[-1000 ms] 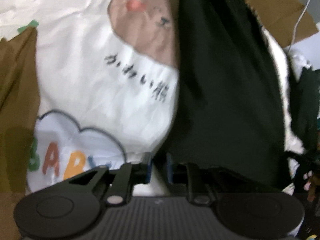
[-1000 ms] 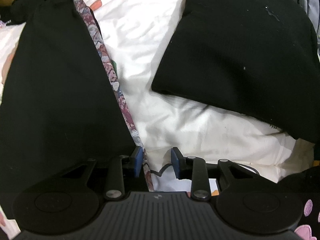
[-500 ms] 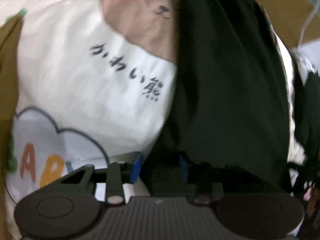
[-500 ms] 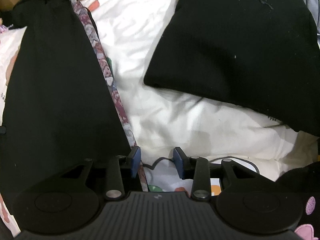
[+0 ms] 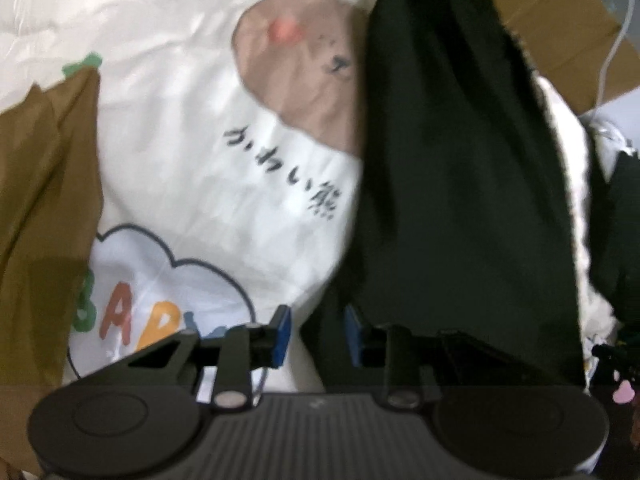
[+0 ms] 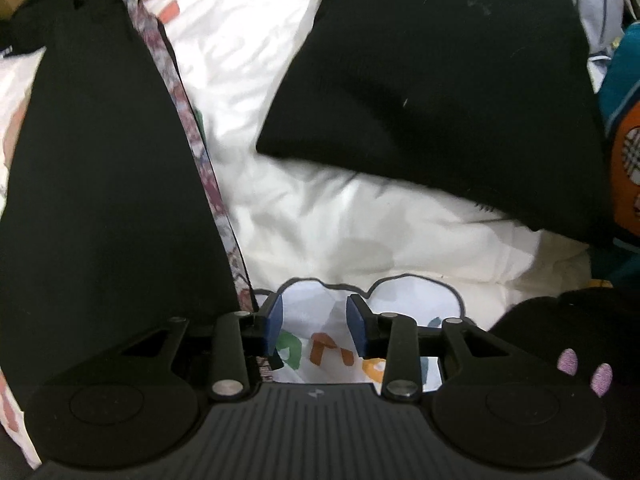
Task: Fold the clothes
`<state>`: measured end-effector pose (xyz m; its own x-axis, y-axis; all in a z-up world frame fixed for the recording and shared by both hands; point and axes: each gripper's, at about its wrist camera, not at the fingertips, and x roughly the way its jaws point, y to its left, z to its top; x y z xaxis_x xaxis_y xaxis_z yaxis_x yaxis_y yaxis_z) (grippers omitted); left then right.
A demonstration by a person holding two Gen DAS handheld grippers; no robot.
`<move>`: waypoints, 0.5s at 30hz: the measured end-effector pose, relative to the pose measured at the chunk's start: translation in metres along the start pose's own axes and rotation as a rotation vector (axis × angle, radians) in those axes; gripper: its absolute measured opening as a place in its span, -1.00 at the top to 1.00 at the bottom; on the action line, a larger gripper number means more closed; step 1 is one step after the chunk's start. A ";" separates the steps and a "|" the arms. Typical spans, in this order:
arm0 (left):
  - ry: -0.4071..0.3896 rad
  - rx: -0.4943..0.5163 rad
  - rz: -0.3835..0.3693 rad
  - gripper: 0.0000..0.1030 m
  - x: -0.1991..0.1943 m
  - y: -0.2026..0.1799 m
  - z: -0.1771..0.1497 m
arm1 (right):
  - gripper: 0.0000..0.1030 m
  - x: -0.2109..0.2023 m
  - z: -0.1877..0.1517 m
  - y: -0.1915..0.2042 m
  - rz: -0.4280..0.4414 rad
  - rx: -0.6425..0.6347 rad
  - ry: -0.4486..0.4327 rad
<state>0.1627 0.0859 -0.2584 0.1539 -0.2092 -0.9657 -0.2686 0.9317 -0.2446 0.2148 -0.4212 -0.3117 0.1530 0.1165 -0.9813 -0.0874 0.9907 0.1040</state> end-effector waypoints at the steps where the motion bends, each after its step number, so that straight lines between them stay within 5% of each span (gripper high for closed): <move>1: -0.004 0.000 -0.005 0.32 0.001 -0.006 0.000 | 0.23 -0.005 0.002 0.001 0.003 0.003 -0.011; 15: -0.057 0.035 -0.086 0.15 -0.025 -0.059 -0.010 | 0.19 -0.080 0.006 -0.007 0.062 0.068 -0.146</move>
<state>0.1651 0.0332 -0.2206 0.2286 -0.2722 -0.9347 -0.2188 0.9212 -0.3218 0.2091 -0.4371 -0.2327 0.2913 0.1812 -0.9393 -0.0346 0.9832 0.1790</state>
